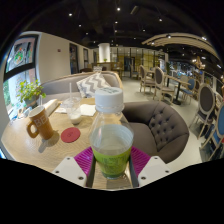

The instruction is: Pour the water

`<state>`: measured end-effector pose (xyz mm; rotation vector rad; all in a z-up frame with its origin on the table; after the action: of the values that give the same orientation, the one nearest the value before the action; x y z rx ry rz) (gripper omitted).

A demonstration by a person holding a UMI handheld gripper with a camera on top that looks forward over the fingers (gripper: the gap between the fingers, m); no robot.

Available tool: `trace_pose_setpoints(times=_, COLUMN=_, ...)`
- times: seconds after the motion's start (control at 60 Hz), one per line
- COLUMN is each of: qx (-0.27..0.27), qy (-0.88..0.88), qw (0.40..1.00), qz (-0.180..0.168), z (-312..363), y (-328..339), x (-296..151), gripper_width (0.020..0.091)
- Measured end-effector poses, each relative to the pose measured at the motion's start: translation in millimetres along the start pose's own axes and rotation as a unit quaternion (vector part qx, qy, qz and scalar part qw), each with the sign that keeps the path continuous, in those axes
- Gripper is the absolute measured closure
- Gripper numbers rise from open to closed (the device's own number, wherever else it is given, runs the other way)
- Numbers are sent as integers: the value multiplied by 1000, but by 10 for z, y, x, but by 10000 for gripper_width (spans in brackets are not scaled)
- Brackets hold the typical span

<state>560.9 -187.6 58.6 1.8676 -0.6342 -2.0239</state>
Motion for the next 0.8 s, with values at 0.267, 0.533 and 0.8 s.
trace_pose_setpoints(times=0.267, qx=11, qy=21, qw=1000, qz=0, z=84, y=11, x=-54, gripper_width=707)
trace_pose_setpoints(times=0.533, qx=82, qy=106, qw=991, qz=-24, z=159, y=101, x=-731, gripper_width=707)
trace_pose_setpoints(times=0.8, qx=201, qy=337, qw=918, qz=-55, z=600, y=108, x=-1785, gripper_width=705)
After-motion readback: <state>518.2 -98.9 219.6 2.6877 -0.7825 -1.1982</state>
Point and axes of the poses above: the point between the fingertips, and its own axes, seen from behind it with the camera up: z to the left, x down, y backward, against the way the camera looks, the point moved 1 cm from there along y, backward, against the way the camera looks, and after that the axes turned 1 degree about -y, right-handed, at the moved point
